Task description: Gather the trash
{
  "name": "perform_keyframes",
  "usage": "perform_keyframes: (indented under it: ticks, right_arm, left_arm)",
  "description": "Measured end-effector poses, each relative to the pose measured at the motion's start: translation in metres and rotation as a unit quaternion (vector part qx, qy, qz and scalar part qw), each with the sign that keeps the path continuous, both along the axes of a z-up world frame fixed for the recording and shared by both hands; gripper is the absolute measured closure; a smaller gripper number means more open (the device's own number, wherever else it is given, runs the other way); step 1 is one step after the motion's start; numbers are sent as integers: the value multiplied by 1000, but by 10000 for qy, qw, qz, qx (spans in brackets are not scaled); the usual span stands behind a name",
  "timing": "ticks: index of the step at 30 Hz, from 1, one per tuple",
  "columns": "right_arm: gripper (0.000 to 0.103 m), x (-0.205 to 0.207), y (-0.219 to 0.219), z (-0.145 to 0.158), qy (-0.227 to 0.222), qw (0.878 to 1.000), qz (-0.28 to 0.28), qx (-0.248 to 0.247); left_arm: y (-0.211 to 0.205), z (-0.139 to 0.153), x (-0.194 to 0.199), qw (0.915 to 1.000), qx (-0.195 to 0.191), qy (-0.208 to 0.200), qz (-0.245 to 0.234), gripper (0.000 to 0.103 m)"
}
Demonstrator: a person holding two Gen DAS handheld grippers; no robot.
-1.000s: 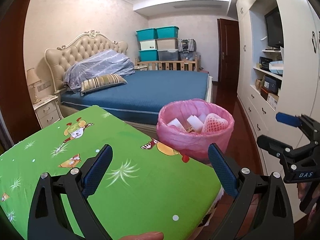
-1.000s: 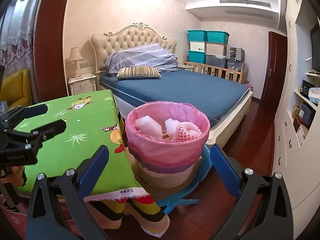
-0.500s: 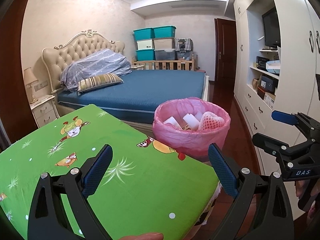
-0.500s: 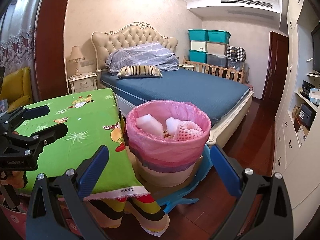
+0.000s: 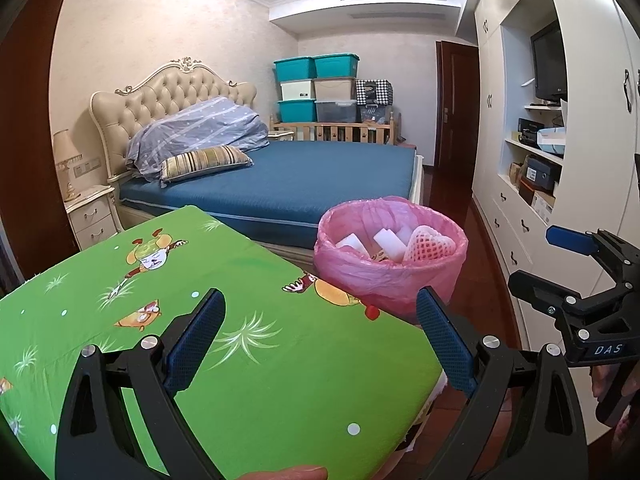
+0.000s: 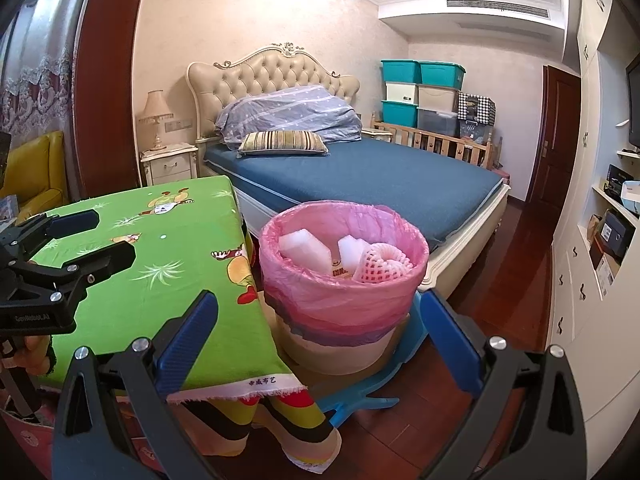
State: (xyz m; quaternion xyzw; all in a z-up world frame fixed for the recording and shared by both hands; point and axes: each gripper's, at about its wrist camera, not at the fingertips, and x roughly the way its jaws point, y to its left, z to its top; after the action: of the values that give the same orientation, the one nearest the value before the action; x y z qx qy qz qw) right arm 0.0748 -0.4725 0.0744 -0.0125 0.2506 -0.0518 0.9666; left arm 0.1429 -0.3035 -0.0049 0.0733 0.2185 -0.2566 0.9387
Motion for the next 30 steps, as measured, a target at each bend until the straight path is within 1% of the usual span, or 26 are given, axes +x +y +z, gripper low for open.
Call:
perform_keyframes:
  ticks: [30]
  right_arm:
    - [5, -1, -3, -2, 5, 10000, -40, 64]
  left_arm:
    - [-4, -6, 1, 10000, 48, 46, -20, 13]
